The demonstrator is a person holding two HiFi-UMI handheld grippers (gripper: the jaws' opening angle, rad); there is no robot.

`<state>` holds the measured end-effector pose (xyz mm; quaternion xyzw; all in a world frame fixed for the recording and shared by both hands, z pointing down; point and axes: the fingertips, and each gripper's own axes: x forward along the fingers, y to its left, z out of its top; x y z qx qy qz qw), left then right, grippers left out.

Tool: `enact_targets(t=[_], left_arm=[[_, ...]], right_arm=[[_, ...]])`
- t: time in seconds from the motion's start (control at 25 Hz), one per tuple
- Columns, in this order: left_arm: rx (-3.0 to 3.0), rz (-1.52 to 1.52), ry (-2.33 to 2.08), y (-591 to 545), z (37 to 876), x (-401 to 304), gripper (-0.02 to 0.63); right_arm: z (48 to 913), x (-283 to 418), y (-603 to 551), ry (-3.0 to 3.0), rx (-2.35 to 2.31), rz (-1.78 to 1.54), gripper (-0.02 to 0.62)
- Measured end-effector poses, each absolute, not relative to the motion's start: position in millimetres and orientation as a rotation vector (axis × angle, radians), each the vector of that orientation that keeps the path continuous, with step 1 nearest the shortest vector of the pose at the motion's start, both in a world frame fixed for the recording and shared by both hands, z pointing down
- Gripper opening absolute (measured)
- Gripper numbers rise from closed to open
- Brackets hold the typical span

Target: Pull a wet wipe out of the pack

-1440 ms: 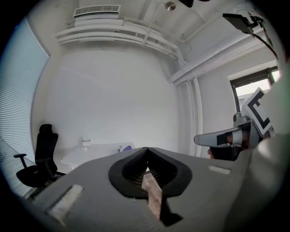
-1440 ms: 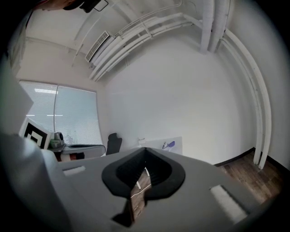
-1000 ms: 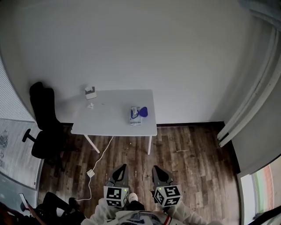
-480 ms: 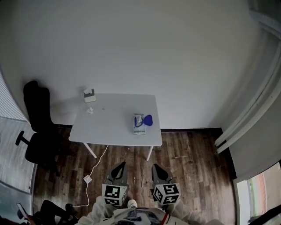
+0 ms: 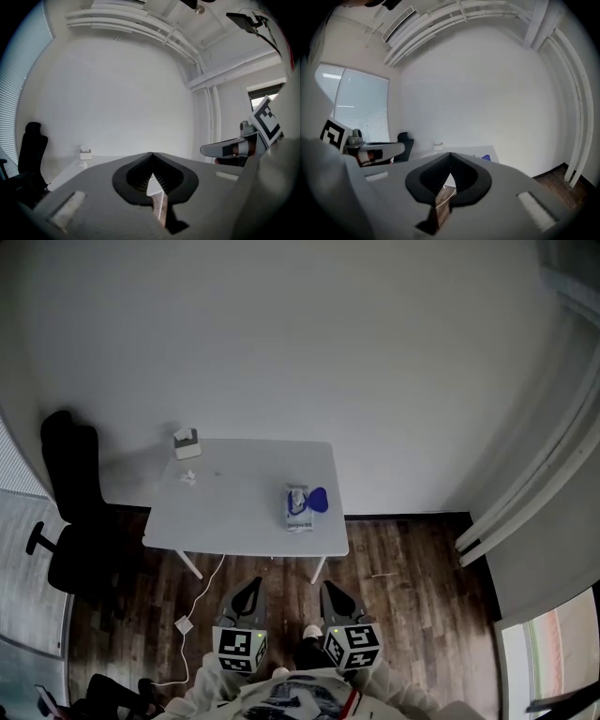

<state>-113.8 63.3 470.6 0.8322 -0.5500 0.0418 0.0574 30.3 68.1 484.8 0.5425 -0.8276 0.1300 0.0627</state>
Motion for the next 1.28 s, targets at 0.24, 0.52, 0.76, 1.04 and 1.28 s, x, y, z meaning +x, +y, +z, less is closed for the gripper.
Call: enact_targets(t=[0.24, 0.52, 0.76, 1.04, 1.28], left_arm=[[2.489, 0.164, -1.678, 38.0, 483.8, -119.9, 0.005], [2.466, 0.211, -1.661, -8.4, 501.7, -112.8, 0.005], [2.473, 0.240, -1.643, -61.2, 502.5, -96.8, 0.005], [2.453, 0.278, -1.656, -111.3, 500.5, -86.9, 0.005], [2.421, 0.300, -1.690, -151.1, 497.8, -81.6, 0.005]], right_arm=[[499.9, 26.2, 36.8, -2.501, 1.618, 0.438, 0.005], [515.5, 34.7, -11.9, -2.490, 1.614, 0.489, 0.006], [518.4, 47.3, -64.2, -2.485, 1.615, 0.513, 0.005], [520.4, 55.8, -116.8, -2.496, 1.596, 0.555, 0.006], [518.7, 62.0, -161.5, -2.520, 1.562, 0.574, 0.006]])
